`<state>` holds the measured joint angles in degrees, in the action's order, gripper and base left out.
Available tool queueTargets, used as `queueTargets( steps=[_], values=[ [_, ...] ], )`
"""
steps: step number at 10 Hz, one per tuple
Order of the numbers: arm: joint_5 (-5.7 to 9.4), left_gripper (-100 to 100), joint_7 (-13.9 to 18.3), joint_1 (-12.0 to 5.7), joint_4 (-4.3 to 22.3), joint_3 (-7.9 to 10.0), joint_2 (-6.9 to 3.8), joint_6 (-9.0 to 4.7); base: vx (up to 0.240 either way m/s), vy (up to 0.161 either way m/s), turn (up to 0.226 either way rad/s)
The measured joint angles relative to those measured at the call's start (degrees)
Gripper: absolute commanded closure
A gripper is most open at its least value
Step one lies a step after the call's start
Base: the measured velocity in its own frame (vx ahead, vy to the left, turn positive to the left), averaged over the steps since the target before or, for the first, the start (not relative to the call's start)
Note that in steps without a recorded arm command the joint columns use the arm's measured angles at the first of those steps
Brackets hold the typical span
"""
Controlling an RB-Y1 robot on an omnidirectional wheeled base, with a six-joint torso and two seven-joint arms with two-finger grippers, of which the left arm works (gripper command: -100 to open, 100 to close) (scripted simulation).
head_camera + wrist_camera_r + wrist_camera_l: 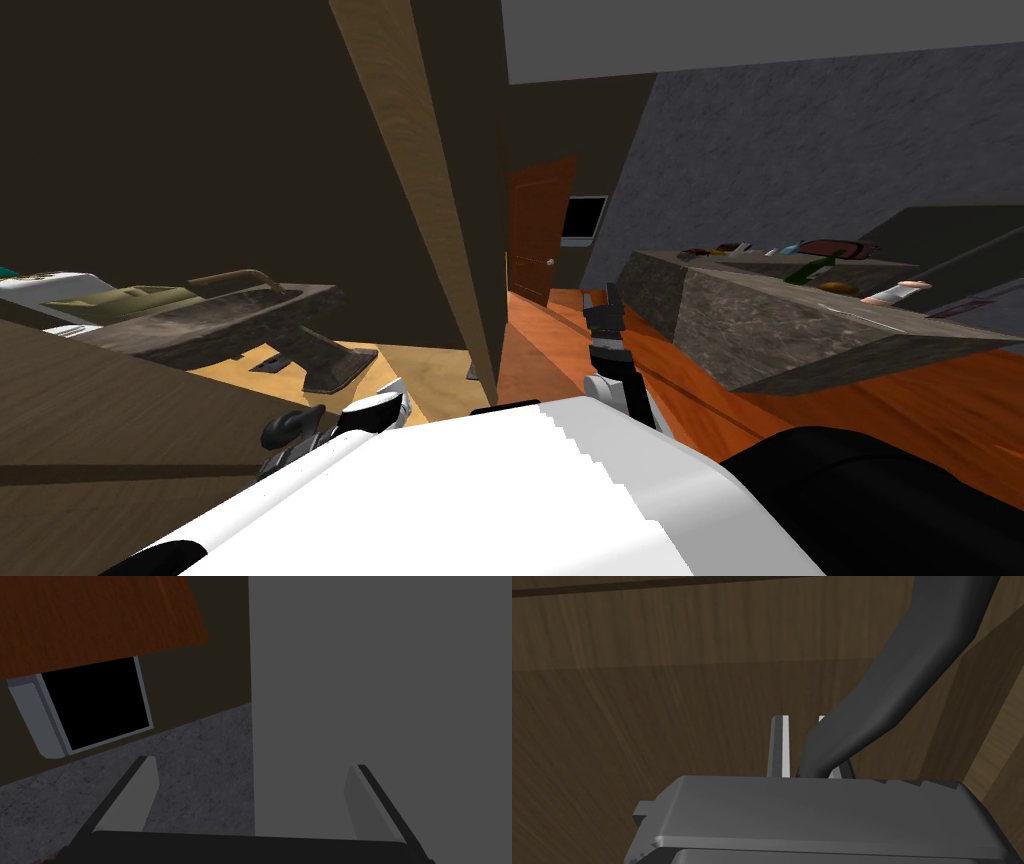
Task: Push the door open
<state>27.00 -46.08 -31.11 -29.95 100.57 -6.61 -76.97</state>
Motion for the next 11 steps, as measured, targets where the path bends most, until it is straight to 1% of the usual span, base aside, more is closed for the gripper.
queueTargets(
  steps=[1, 3, 4, 5, 6, 7, 8, 11],
  values=[
    [0.05, 100, -0.17, -0.04, -0.6, 0.09, 0.32, 0.23, -0.003, 0.01, -0.026],
    [0.14, 100, 0.17, 0.08, 1.2, 0.43, -0.53, -0.88, 0.0, 0.021, -0.003],
    [0.15, 100, 0.29, 0.18, 1.65, 0.47, -0.82, -1.15, 0.0, 0.0, 0.0],
    [0.18, 100, 0.16, 0.13, 0.8, 0.5, -0.45, -0.8, 0.001, 0.012, 0.013],
    [0.15, 100, 0.3, 0.2, 1.84, 0.49, -0.92, -1.19, 0.0, 0.0, 0.0],
    [0.12, 100, 0.43, 0.17, 2.33, 0.45, -1.09, -1.62, 0.0, 0.016, 0.005],
    [0.17, 100, 0.21, 0.06, 1.09, 0.5, -0.42, -1.14, -0.004, 0.043, -0.038],
    [0.53, 100, -0.13, -0.01, 1.12, 1.35, -0.45, -1.74, -0.002, 0.049, -0.021]
  ],
)
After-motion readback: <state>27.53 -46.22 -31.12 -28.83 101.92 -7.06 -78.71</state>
